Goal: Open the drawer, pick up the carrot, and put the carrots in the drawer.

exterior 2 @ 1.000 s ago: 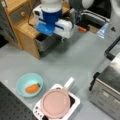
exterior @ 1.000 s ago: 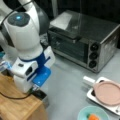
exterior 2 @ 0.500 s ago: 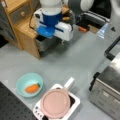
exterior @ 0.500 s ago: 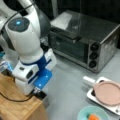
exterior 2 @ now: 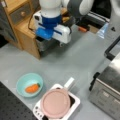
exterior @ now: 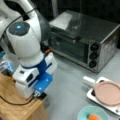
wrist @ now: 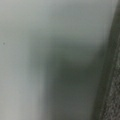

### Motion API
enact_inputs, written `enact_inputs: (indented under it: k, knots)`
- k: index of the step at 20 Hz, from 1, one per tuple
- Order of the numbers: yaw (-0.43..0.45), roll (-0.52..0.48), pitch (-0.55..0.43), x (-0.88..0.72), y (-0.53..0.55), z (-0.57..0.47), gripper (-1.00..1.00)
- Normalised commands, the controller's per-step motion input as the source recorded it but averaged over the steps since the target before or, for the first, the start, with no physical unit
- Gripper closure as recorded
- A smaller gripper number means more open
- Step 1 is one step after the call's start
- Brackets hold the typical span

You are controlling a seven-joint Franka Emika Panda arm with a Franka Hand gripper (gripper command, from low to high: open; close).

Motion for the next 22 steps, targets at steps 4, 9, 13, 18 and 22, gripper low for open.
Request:
enact_inputs:
  k: [4,9,13,18,22]
  knots:
    - [-0.131,0.023,-0.111,-0.12,0.15,-0.14,-1.00]
    - [-0.187,0.038,-0.106,-0.16,0.32,-0.14,-1.00]
    - [-0.205,0.046,-0.118,-0.17,0.37,-0.16,-1.00]
    - [-0.175,0.049,-0.132,-0.17,0.28,-0.16,-1.00]
    - [-0.179,0.060,-0.143,-0.16,0.23,-0.12,-1.00]
